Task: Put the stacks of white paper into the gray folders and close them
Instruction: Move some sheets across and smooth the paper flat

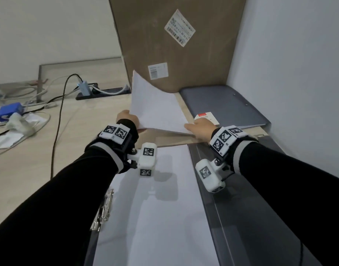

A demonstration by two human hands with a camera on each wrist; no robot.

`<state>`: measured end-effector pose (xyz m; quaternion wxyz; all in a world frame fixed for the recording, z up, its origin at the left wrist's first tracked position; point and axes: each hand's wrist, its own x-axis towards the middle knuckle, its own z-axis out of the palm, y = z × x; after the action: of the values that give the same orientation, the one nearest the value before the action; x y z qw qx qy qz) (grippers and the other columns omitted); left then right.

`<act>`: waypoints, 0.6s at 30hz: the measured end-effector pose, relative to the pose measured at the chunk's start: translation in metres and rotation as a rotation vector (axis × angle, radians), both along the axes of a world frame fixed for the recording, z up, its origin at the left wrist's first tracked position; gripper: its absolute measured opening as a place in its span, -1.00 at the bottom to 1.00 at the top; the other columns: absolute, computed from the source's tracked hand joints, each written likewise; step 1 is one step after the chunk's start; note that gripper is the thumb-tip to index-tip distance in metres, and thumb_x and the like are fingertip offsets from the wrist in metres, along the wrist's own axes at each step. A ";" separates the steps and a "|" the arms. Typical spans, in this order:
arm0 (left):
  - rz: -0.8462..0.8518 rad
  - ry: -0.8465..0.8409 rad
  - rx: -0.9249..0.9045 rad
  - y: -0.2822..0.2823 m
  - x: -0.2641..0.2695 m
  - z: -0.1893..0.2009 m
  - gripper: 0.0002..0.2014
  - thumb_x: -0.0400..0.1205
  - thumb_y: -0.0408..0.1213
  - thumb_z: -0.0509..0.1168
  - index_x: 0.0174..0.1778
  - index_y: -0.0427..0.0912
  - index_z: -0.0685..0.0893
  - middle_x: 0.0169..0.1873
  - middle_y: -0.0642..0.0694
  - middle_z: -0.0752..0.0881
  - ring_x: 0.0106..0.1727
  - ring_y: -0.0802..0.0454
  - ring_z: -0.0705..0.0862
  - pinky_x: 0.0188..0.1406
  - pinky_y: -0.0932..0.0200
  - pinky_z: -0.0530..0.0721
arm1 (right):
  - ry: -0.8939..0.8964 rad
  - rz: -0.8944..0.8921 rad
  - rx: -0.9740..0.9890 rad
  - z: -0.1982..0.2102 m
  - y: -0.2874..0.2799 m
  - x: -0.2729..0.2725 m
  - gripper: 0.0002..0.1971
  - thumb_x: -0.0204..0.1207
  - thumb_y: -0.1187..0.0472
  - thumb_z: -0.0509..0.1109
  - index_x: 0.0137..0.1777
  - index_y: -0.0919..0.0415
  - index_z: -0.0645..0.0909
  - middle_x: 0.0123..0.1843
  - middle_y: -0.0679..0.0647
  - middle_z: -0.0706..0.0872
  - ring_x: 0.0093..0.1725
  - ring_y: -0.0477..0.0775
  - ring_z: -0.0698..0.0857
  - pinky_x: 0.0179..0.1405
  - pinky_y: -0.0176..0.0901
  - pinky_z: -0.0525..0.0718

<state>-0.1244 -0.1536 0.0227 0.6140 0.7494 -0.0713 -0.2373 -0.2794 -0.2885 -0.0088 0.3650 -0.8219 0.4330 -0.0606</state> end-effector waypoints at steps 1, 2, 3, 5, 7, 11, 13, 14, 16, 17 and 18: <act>0.014 0.023 -0.059 0.006 0.000 0.002 -0.59 0.63 -0.61 0.07 0.40 -0.33 0.49 0.16 -0.23 0.59 0.08 -0.19 0.59 0.05 -0.12 0.71 | -0.042 -0.021 0.010 0.002 0.000 -0.004 -0.60 0.53 -0.09 0.26 -0.37 0.18 0.37 -0.33 0.08 0.47 -0.24 0.13 0.50 -0.06 -0.15 0.42; 0.001 0.011 -0.097 0.015 -0.002 0.004 -0.59 0.63 -0.61 0.06 0.40 -0.33 0.48 0.14 -0.21 0.55 0.08 -0.20 0.56 0.03 -0.13 0.68 | -0.095 -0.038 0.044 0.005 0.000 -0.008 -0.56 0.49 -0.17 0.29 -0.42 0.12 0.32 -0.38 0.04 0.42 -0.29 0.08 0.48 -0.01 -0.12 0.47; -0.025 -0.004 -0.121 0.026 -0.006 0.008 -0.59 0.64 -0.60 0.07 0.41 -0.32 0.46 0.16 -0.21 0.54 0.09 -0.20 0.55 0.01 -0.10 0.67 | -0.166 -0.066 0.128 0.013 0.005 -0.015 -0.58 0.43 -0.23 0.33 -0.39 0.09 0.39 -0.35 0.03 0.46 -0.27 0.05 0.52 0.06 -0.08 0.55; -0.105 -0.037 -0.172 0.052 -0.015 0.013 -0.62 0.66 -0.54 0.10 0.41 -0.26 0.45 0.23 -0.21 0.57 0.12 -0.18 0.59 -0.10 -0.02 0.76 | -0.355 -0.088 0.395 0.030 0.012 -0.027 -0.55 0.40 -0.22 0.41 0.01 0.17 0.67 -0.09 0.06 0.65 -0.05 0.07 0.65 0.18 -0.02 0.68; -0.181 -0.025 -0.245 0.079 -0.027 0.017 -0.67 0.68 -0.49 0.12 0.34 -0.18 0.48 0.12 -0.15 0.65 0.02 -0.10 0.68 -0.28 0.10 0.82 | -0.545 -0.046 0.681 0.049 0.017 -0.039 -0.56 0.53 -0.03 0.39 0.30 0.25 0.61 0.10 0.10 0.74 0.02 0.07 0.74 0.04 -0.05 0.77; -0.394 -0.094 -0.273 0.122 -0.048 0.025 -0.67 0.61 -0.52 0.23 0.26 -0.16 0.54 -0.04 -0.07 0.74 -0.16 0.02 0.75 -0.35 0.24 0.79 | -0.685 0.044 0.822 0.082 0.038 -0.059 -0.76 0.69 0.30 0.13 0.25 0.27 0.55 -0.16 0.11 0.85 -0.24 0.05 0.85 -0.38 -0.11 0.81; -0.478 -0.165 -0.207 0.134 -0.054 0.034 -0.60 0.42 -0.53 0.34 0.16 -0.14 0.61 -0.04 -0.07 0.77 -0.11 -0.02 0.75 -0.28 0.23 0.80 | -0.773 0.086 0.730 0.087 0.051 -0.068 -0.71 0.69 0.33 0.13 0.36 0.27 0.51 -0.03 0.10 0.81 -0.13 0.05 0.82 -0.19 -0.08 0.82; -0.493 -0.187 -0.199 0.138 -0.055 0.038 -0.58 0.36 -0.50 0.34 0.15 -0.16 0.62 -0.03 -0.10 0.76 -0.09 -0.05 0.74 -0.23 0.21 0.79 | -0.815 0.119 0.689 0.087 0.059 -0.072 -0.71 0.69 0.34 0.15 0.36 0.26 0.52 0.03 0.09 0.78 -0.07 0.04 0.79 -0.11 -0.07 0.81; -0.478 -0.183 -0.263 0.143 -0.061 0.045 -0.52 0.35 -0.47 0.35 0.24 -0.28 0.60 0.05 -0.21 0.74 -0.04 -0.12 0.73 -0.05 0.09 0.77 | -0.880 0.158 0.652 0.081 0.076 -0.079 -0.77 0.67 0.34 0.19 0.25 0.22 0.59 0.03 0.06 0.78 -0.07 0.01 0.80 -0.04 -0.09 0.80; -0.446 -0.162 -0.297 0.143 -0.065 0.045 -0.50 0.39 -0.47 0.38 0.29 -0.35 0.58 0.10 -0.26 0.73 0.00 -0.15 0.73 0.07 0.01 0.73 | -0.906 0.151 0.642 0.075 0.084 -0.081 -0.80 0.66 0.35 0.21 0.18 0.21 0.62 -0.01 0.04 0.80 -0.11 -0.01 0.81 -0.03 -0.11 0.80; -0.409 -0.133 -0.315 0.144 -0.068 0.041 -0.51 0.43 -0.48 0.40 0.32 -0.39 0.58 0.13 -0.30 0.72 0.02 -0.18 0.72 0.18 -0.06 0.69 | -0.923 0.129 0.641 0.067 0.092 -0.084 -0.82 0.64 0.36 0.23 0.12 0.20 0.64 -0.05 0.03 0.81 -0.14 -0.02 0.81 -0.03 -0.12 0.80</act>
<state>-0.1926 -0.0099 0.0640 0.6563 0.6287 -0.2974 -0.2926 -0.3629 -0.1964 0.0579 0.7509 -0.5831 0.1742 -0.2566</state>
